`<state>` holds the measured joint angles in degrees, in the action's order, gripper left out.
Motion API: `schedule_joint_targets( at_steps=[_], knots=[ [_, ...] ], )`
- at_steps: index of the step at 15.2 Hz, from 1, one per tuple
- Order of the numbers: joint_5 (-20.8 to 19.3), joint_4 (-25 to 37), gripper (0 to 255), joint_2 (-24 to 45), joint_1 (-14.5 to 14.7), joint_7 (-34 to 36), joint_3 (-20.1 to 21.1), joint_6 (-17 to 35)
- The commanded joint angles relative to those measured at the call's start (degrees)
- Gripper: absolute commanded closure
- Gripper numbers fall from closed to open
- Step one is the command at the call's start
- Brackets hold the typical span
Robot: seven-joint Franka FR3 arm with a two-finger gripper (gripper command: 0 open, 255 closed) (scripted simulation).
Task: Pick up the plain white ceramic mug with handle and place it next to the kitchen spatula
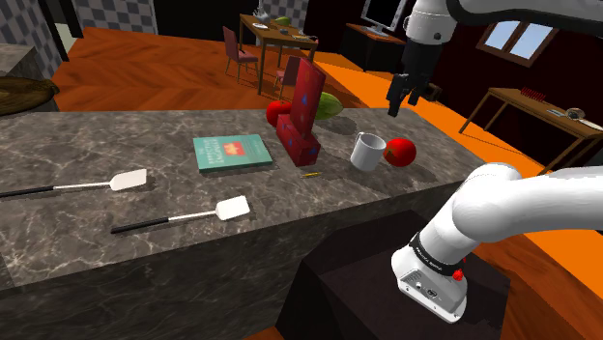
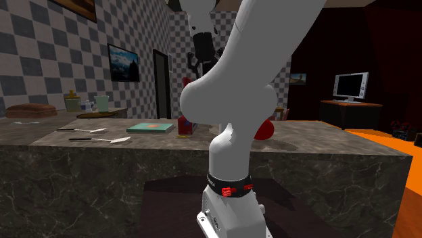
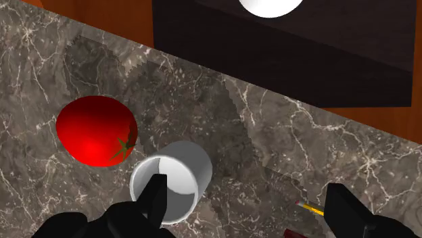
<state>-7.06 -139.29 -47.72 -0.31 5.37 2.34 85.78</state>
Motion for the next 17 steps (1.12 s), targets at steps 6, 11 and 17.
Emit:
schedule_joint_targets(
  at_steps=[6, 11, 17],
  knots=[
    [-1.8, -6.3, 0, 3.1, -0.5, -4.7, -5.0, 9.9],
    [-3.2, -10.4, 0, 9.0, -1.1, -9.5, -10.1, 20.4],
    [-3.5, -12.4, 0, 19.7, -1.1, -15.7, -15.9, 33.3]
  ],
)
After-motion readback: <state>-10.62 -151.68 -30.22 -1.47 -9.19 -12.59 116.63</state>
